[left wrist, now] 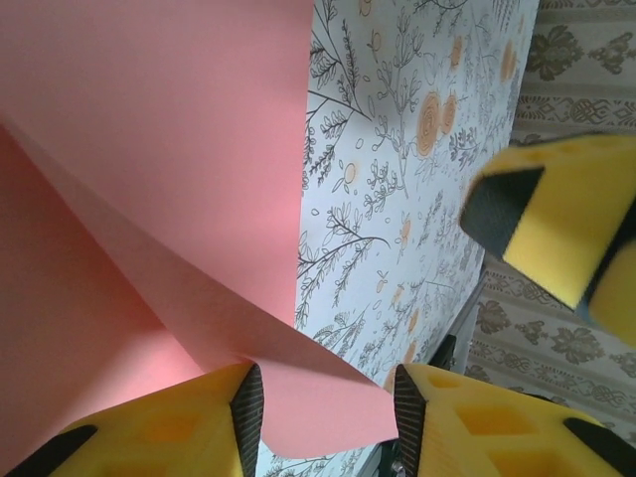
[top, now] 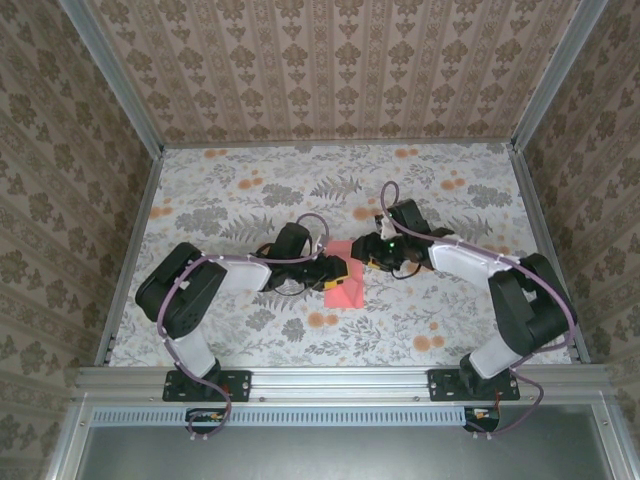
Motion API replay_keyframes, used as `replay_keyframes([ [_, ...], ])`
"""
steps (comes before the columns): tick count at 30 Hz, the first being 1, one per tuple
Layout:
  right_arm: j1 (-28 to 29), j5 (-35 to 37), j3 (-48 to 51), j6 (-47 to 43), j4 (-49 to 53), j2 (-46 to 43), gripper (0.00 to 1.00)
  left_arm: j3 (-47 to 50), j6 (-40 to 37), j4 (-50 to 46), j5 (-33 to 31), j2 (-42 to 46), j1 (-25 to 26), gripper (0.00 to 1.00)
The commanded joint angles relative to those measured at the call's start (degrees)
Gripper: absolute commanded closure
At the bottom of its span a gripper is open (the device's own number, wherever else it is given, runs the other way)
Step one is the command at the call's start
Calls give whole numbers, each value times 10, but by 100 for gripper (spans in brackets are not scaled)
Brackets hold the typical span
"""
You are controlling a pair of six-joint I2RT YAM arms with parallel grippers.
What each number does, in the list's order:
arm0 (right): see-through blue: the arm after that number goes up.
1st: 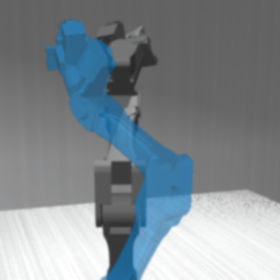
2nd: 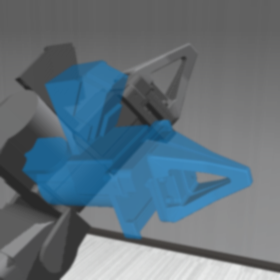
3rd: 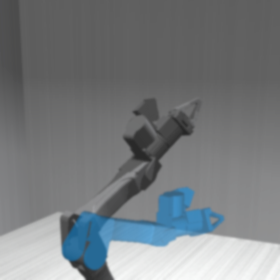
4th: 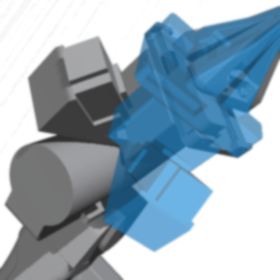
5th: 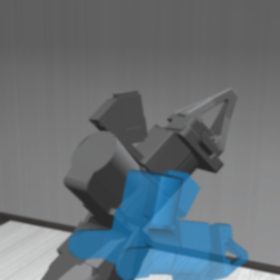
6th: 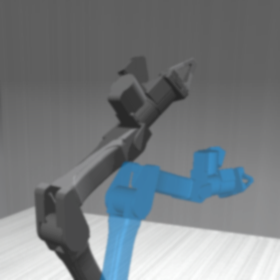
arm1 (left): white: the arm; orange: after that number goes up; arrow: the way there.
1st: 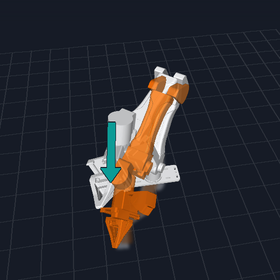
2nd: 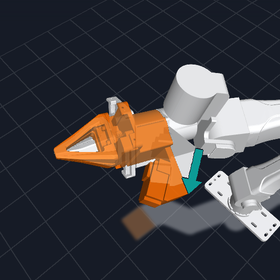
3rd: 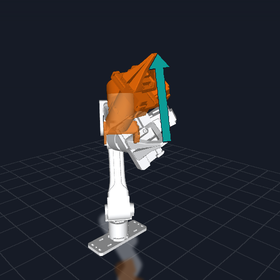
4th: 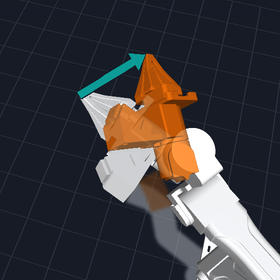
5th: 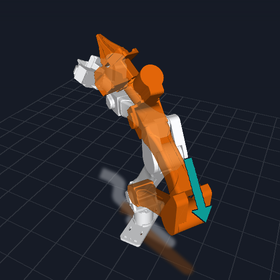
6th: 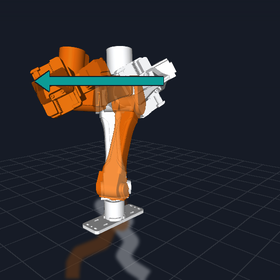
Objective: Fold a paper plane with a square sheet of paper (pick it up from the middle)
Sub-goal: Fold the triangle a second time at the center of the table.
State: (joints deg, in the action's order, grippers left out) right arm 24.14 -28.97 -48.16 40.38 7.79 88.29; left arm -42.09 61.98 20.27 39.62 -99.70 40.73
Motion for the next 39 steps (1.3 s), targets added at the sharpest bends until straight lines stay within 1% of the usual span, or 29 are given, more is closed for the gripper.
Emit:
replay_keyframes([
  [1, -2, -19, 41, -51, -15, -40, 49, -8, 6, 16, -4, -10, -6, 59],
  [5, 2, -53, 70, -69, -30, -53, 49, -8, 7, 15, -6, -11, -8, 59],
  [10, 12, -61, 77, -81, -29, -45, 49, -8, 9, 15, -7, -13, -8, 60],
  [14, 16, -60, 68, -85, -31, -29, 53, -9, 9, 16, -7, -14, -9, 60],
  [24, 20, -56, 47, -95, -34, 2, 67, -11, 12, 15, -6, -14, -10, 61],
  [30, 20, -49, 32, -92, -27, 14, 79, -11, 12, 15, -6, -9, -10, 61],
  [36, 20, -21, 27, -101, -18, 23, 91, -17, 6, -4, -6, 8, -10, 61],
  [39, 20, -6, 22, -113, -10, 28, 94, -22, -2, -20, -9, 16, -10, 61],
])
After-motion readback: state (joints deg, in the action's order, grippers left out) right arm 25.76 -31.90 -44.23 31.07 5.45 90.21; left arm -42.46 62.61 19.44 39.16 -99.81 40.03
